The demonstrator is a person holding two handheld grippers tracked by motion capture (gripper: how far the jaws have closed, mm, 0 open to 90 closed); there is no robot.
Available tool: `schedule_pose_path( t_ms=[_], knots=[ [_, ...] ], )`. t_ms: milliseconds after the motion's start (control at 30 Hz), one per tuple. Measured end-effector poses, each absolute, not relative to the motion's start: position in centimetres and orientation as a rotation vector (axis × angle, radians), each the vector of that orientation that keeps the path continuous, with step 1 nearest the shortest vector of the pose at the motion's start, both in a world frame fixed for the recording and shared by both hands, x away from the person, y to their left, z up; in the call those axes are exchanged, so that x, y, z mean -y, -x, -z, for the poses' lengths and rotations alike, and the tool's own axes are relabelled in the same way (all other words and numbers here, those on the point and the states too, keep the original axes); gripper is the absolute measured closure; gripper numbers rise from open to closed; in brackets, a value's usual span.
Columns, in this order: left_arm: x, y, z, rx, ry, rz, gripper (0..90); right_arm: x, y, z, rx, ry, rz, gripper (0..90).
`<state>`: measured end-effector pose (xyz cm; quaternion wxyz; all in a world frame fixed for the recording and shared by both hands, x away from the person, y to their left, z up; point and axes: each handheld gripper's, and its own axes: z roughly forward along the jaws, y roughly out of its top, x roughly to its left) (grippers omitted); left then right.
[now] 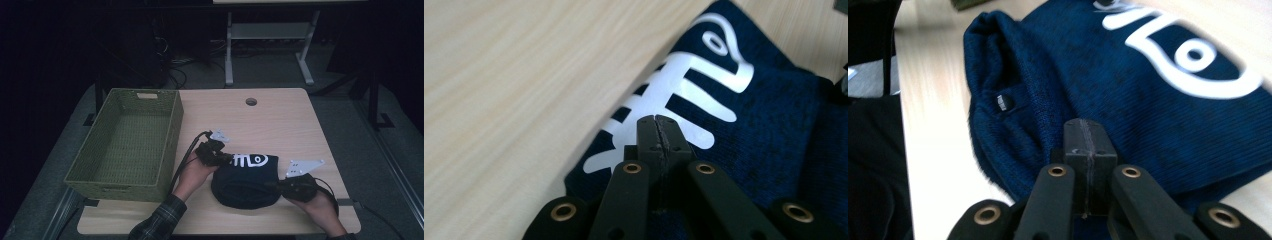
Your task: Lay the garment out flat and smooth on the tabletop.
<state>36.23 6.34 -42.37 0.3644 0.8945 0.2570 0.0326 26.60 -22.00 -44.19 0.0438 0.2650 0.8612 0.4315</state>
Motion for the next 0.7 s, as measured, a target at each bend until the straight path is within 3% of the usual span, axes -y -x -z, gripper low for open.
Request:
schedule_pose_path(
  t_ms=[700],
  knots=[
    [-2.8, -37.8, 44.4, -0.577, -2.378, -0.077, 90.0, 17.8, -24.3, 46.1, -2.764, -0.68, -1.271, 89.8]
  ],
)
